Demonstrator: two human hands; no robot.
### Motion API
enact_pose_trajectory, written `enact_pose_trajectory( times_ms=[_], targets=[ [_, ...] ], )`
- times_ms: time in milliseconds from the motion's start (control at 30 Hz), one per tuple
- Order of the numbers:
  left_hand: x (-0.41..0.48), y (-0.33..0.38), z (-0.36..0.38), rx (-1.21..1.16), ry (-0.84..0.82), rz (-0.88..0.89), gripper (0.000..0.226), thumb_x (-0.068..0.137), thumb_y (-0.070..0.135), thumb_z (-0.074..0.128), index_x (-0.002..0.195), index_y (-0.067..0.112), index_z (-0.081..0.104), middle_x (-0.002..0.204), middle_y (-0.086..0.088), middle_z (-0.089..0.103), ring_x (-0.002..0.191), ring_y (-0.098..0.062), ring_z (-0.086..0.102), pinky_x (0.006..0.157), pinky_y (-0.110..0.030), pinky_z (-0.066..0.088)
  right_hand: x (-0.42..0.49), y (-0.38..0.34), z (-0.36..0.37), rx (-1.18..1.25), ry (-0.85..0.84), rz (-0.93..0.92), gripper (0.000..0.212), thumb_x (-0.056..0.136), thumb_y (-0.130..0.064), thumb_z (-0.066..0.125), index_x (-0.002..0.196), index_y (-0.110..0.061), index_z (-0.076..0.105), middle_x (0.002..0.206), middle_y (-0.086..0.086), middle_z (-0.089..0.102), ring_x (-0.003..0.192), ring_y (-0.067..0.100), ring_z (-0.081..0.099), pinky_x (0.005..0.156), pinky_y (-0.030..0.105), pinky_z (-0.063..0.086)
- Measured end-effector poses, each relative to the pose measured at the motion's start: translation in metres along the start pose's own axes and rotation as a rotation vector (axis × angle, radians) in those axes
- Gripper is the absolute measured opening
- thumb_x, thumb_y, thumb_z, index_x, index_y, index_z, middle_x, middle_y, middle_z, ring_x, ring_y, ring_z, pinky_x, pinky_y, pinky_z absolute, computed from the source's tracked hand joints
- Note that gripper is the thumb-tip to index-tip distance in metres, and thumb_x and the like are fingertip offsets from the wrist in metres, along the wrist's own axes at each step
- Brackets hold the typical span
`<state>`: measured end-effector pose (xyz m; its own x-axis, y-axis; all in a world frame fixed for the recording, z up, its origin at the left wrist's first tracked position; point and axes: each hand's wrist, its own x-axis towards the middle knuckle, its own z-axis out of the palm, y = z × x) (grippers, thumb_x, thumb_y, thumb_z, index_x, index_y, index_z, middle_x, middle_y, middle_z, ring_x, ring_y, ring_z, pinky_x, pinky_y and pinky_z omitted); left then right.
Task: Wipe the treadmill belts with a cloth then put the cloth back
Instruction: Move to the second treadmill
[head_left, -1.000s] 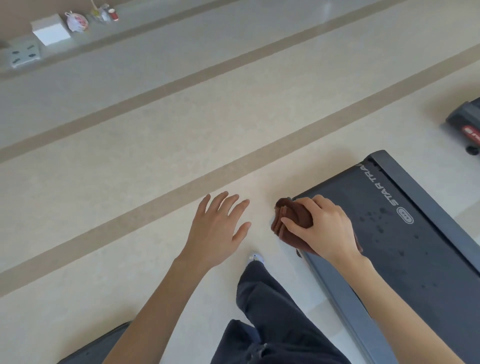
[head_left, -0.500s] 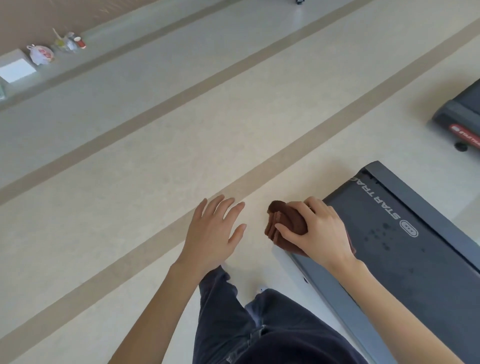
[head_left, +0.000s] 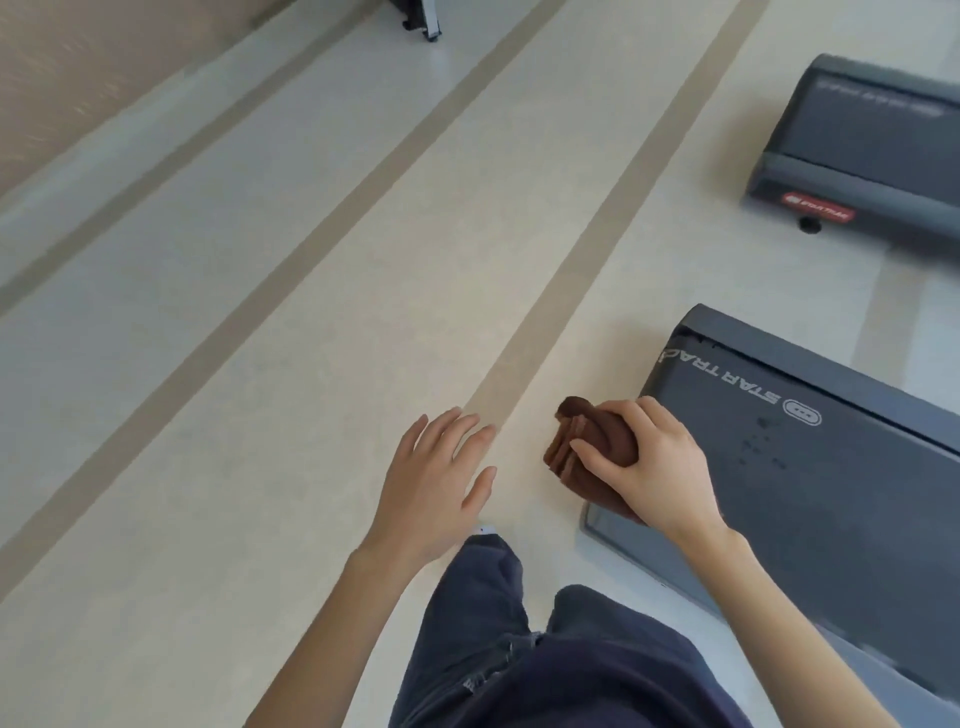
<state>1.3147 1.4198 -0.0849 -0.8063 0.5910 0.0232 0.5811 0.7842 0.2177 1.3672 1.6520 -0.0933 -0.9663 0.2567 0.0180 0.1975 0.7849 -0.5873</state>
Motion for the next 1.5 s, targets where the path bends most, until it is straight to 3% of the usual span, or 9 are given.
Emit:
enact_pose_trajectory(
  times_ms=[300,467,700,933,1167,1500],
  targets=[
    [0.089,-0.066,-0.007,0.008,-0.141,0.235,0.043,0.094,0.035,0.038,0.129,0.017,0.055,0.137,-0.004,0.051,0.13,-0.023,0.043,0.11,-0.044,0.03,0.038,0.0,0.018,0.098,0.151,0.305,0.033,0.076,-0.062,0.054,0.101,-0.04,0.056,0.094,-0.016,0.054,0.084,0.008,0.054,0.073,0.031,0.048],
    [0.152,-0.075,0.004,0.011,-0.175,0.348,0.04,0.093,0.031,0.051,0.129,0.016,0.055,0.136,-0.006,0.052,0.128,-0.025,0.045,0.109,-0.045,0.029,0.07,0.025,0.014,0.038,0.179,0.42,0.038,0.076,-0.066,0.052,0.104,-0.041,0.054,0.095,-0.016,0.053,0.085,0.01,0.054,0.073,0.032,0.048],
    [0.275,-0.054,0.01,0.018,-0.242,0.514,0.048,0.093,0.037,0.033,0.127,0.015,0.057,0.134,-0.006,0.054,0.128,-0.026,0.046,0.109,-0.046,0.032,0.146,0.064,0.003,0.05,0.239,0.547,0.034,0.076,-0.063,0.053,0.1,-0.039,0.057,0.093,-0.011,0.055,0.084,0.014,0.055,0.069,0.03,0.045],
    [0.413,-0.026,0.022,0.085,-0.344,0.734,0.045,0.096,0.035,0.042,0.138,0.019,0.045,0.145,-0.004,0.042,0.137,-0.022,0.032,0.115,-0.04,0.018,0.232,0.104,-0.04,0.073,0.317,0.623,0.036,0.077,-0.06,0.055,0.103,-0.036,0.058,0.093,-0.011,0.055,0.087,0.014,0.055,0.071,0.032,0.046],
    [0.513,0.016,0.028,0.1,-0.325,0.931,0.043,0.094,0.033,0.048,0.134,0.018,0.05,0.14,-0.006,0.048,0.133,-0.025,0.039,0.112,-0.043,0.025,0.279,0.13,-0.077,0.014,0.387,0.677,0.039,0.077,-0.06,0.057,0.106,-0.034,0.059,0.091,-0.01,0.055,0.088,0.014,0.055,0.075,0.032,0.046],
    [0.644,0.043,0.055,0.055,-0.345,1.194,0.042,0.09,0.032,0.052,0.13,0.019,0.055,0.136,-0.005,0.053,0.128,-0.023,0.046,0.108,-0.044,0.034,0.344,0.166,-0.072,0.068,0.542,0.968,0.035,0.079,-0.06,0.054,0.104,-0.036,0.059,0.091,-0.011,0.055,0.088,0.014,0.054,0.076,0.032,0.044]
  ],
)
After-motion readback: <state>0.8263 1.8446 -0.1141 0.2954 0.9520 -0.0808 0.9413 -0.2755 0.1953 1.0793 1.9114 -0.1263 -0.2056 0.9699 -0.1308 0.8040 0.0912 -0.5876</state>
